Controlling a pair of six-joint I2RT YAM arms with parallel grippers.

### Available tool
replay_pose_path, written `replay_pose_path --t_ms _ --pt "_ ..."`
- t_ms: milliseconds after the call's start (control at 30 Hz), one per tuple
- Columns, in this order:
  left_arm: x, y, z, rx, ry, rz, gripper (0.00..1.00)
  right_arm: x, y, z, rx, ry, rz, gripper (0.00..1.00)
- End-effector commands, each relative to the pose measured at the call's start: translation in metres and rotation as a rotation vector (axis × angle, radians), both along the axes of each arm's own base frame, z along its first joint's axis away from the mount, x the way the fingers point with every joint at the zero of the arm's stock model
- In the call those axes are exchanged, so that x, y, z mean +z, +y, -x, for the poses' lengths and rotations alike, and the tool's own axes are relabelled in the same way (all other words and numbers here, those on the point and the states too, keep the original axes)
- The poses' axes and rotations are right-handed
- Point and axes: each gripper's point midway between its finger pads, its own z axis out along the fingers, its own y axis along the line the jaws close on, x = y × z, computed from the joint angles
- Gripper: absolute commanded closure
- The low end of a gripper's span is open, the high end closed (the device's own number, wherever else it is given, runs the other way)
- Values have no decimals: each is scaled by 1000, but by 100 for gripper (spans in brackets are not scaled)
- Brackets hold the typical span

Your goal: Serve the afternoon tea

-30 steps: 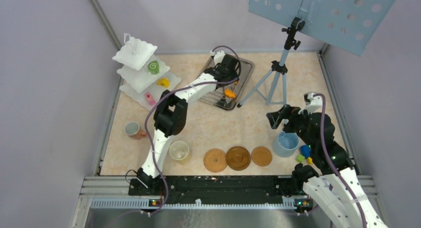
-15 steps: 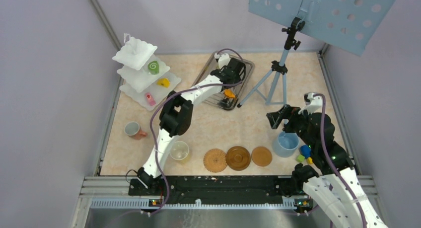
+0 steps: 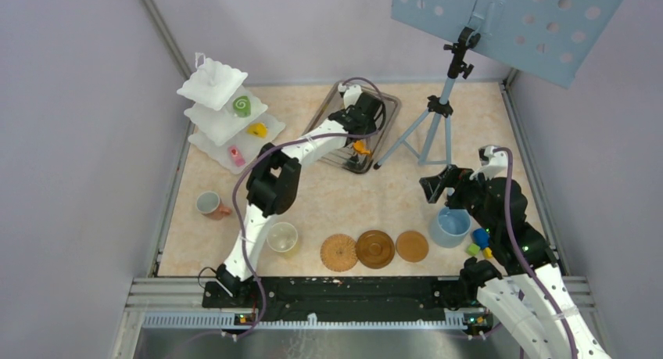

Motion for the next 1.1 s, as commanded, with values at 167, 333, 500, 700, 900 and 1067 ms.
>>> replay_pose_path --t_ms 167,333,500,700,900,1067 --pt "102 -5 3 -113 -161 105 93 9 2 -1 7 -39 -16 2" --pt "120 11 12 -165 -180 80 99 9 2 -1 7 -40 -17 2" --pt "123 44 38 -262 -125 4 100 11 3 0 11 -43 -17 2" --pt "125 112 105 -369 -13 -171 100 14 3 1 16 -56 -20 2" --pt "168 175 170 -368 -28 -209 100 14 5 1 26 -61 -20 2" --pt "194 223 207 -287 -36 -254 100 11 5 -2 27 -55 -10 2"
